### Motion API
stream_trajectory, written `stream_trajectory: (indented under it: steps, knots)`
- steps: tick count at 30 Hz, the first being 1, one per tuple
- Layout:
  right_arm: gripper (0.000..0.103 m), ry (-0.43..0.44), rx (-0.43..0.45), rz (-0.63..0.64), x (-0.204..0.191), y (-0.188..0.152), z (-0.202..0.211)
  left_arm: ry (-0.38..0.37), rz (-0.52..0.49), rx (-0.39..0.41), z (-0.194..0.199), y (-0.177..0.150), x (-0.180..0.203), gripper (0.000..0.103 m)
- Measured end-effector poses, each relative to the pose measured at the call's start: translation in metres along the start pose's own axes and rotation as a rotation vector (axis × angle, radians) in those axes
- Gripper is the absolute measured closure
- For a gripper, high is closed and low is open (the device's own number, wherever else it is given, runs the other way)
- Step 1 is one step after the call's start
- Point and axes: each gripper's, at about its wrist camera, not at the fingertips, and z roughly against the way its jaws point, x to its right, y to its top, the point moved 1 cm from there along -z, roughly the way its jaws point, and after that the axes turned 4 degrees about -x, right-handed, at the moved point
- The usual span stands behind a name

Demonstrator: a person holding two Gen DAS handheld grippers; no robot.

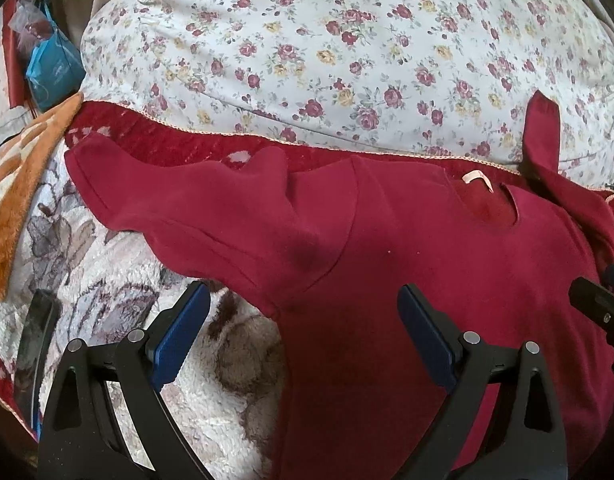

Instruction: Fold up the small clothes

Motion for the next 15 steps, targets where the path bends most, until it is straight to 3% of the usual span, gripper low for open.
stream_trajectory:
  steps: [15]
  knots:
    - [0.0,-0.004,-0.022,0.0,-0.0013,-0.0048,-0.0078,-0.014,0.024,-0.005,-0.0011,0.0006,-0.0043,0.008]
